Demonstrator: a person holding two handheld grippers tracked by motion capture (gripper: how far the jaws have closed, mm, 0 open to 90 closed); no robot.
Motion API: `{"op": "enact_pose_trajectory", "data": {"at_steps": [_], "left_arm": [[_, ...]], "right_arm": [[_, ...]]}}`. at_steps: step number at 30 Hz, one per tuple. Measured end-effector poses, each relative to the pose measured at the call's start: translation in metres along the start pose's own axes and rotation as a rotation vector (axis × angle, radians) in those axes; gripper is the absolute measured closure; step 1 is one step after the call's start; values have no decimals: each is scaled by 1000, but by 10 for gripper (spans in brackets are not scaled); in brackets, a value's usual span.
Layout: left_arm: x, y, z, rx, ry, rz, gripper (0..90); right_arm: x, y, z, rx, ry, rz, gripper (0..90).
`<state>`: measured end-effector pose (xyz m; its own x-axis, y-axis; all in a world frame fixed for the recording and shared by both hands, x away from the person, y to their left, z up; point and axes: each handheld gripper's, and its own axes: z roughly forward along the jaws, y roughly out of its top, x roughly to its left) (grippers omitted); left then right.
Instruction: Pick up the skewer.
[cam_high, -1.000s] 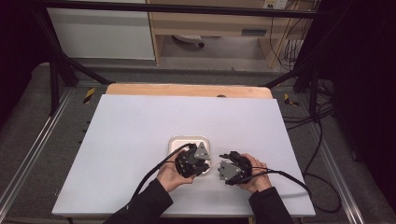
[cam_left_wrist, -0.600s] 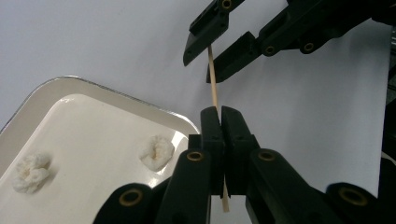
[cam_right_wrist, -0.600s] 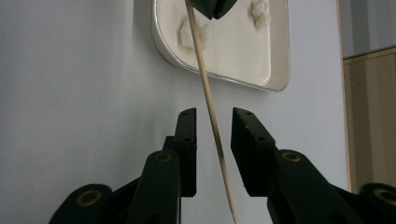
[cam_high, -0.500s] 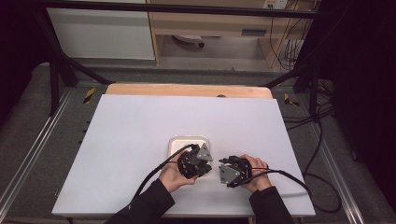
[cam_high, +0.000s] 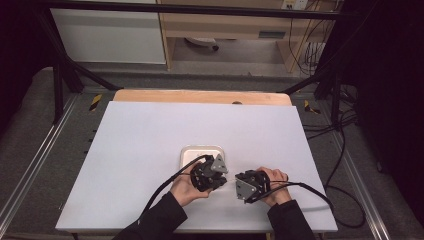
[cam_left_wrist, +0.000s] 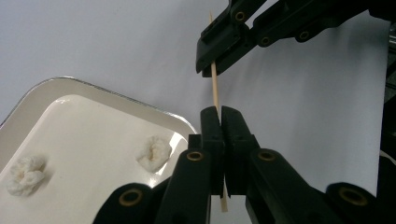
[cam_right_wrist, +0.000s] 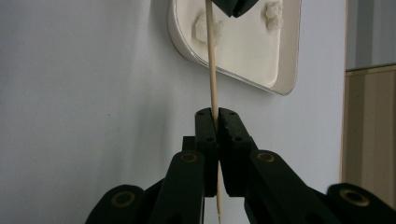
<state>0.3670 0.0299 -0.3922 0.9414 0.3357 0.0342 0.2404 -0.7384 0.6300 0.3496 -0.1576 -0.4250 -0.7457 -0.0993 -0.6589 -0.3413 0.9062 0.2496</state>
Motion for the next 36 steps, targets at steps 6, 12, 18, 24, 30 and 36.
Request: {"op": "enact_pose_trajectory", "data": {"at_steps": [6, 12, 18, 24, 30, 36], "left_arm": [[2, 0, 0, 16, 8, -4, 874], [5, -2, 0, 72, 18, -6, 740], [7, -2, 5, 151, -2, 0, 728], [5, 1, 9, 195, -1, 23, 788], [3, 4, 15, 222, -4, 39, 845], [0, 5, 21, 249, 9, 46, 877]], "right_arm": [[0, 1, -1, 3, 3, -29, 891], [1, 0, -1, 33, 4, -42, 891], [2, 2, 0, 53, 6, -73, 891], [2, 6, 1, 52, 9, -99, 891], [2, 7, 2, 59, 11, -118, 891], [2, 8, 0, 58, 6, -133, 891]]}}
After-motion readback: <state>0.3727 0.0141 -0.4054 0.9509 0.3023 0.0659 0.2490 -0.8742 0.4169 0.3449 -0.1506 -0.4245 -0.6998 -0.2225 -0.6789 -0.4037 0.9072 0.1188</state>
